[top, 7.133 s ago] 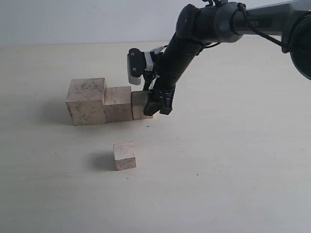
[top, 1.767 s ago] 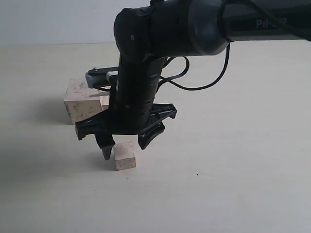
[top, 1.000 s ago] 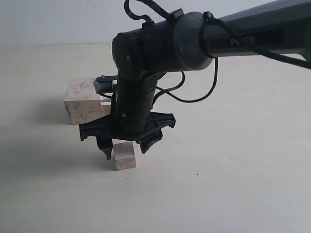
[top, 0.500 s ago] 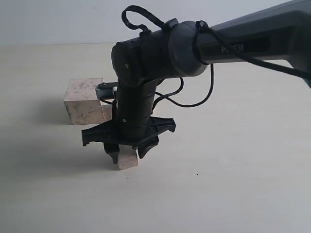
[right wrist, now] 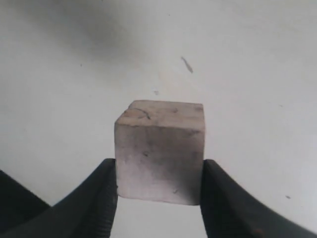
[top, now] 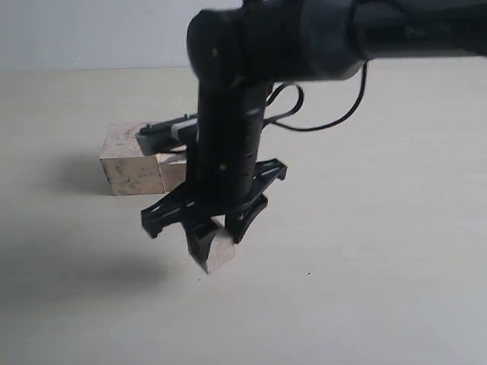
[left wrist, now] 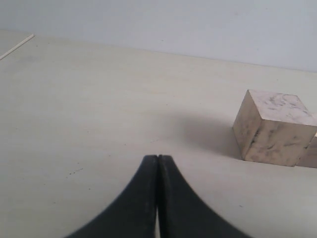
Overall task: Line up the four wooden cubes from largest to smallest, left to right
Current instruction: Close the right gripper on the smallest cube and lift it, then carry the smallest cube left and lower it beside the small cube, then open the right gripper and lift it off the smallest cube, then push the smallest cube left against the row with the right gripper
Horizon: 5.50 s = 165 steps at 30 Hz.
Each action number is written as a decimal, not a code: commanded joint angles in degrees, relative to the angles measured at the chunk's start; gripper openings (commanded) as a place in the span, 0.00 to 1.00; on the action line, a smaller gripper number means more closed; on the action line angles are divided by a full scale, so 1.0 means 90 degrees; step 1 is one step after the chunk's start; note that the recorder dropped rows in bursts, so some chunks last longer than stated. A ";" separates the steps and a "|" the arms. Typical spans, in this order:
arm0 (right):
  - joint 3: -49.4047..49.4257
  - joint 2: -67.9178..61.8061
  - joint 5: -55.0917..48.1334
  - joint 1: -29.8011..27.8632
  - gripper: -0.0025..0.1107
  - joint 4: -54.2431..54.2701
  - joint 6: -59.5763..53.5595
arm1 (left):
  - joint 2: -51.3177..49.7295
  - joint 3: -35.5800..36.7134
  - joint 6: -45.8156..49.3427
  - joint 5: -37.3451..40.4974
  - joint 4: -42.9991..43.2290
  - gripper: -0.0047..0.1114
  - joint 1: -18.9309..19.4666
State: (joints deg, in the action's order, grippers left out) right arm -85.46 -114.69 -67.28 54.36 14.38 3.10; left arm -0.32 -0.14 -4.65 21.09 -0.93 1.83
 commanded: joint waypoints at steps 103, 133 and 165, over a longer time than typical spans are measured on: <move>-0.0911 -0.0753 0.1570 -0.2263 0.64 -0.0243 -0.6374 | 0.0035 0.0016 -0.0020 -0.0056 -0.0040 0.04 -0.0027; -0.0898 -0.1693 0.2004 -0.2263 0.59 -0.0590 -0.5462 | 0.0035 0.0016 -0.0020 -0.0056 -0.0040 0.04 -0.0027; -0.0898 -0.1527 0.1910 -0.2263 0.56 -0.0933 -0.4613 | 0.0035 0.0016 -0.0020 -0.0056 -0.0040 0.04 -0.0027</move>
State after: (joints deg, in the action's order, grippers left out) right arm -93.30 -130.05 -48.15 33.94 7.97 -43.21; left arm -0.32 -0.14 -4.65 21.09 -0.93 1.83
